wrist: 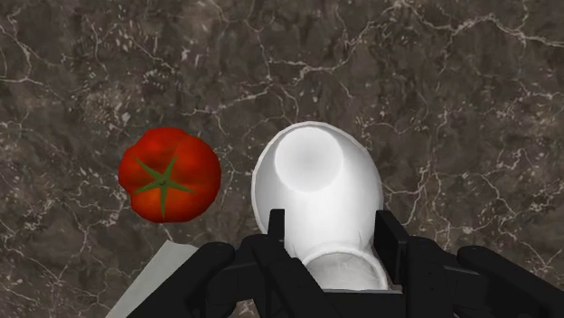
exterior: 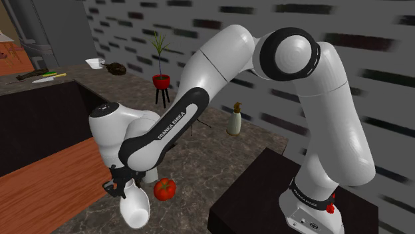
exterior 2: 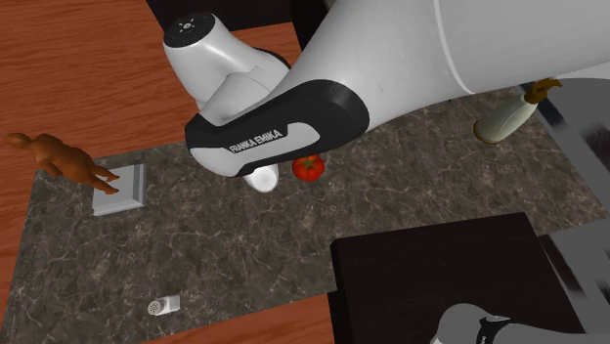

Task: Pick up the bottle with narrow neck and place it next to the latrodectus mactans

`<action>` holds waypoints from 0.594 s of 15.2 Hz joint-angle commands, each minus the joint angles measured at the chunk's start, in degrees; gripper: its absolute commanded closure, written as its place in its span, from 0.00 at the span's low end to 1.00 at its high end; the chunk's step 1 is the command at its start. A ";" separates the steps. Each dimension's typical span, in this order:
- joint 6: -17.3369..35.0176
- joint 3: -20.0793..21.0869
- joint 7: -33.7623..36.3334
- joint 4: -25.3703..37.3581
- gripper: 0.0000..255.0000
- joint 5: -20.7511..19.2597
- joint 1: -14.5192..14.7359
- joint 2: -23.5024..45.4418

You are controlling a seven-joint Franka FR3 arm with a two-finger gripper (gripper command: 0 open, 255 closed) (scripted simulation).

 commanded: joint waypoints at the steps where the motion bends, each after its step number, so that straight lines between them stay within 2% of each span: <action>1: -0.01 -0.01 -0.01 -0.04 1.00 0.00 -0.01 0.03; 9: -1.53 0.63 -0.53 0.03 1.00 0.84 -0.45 -1.51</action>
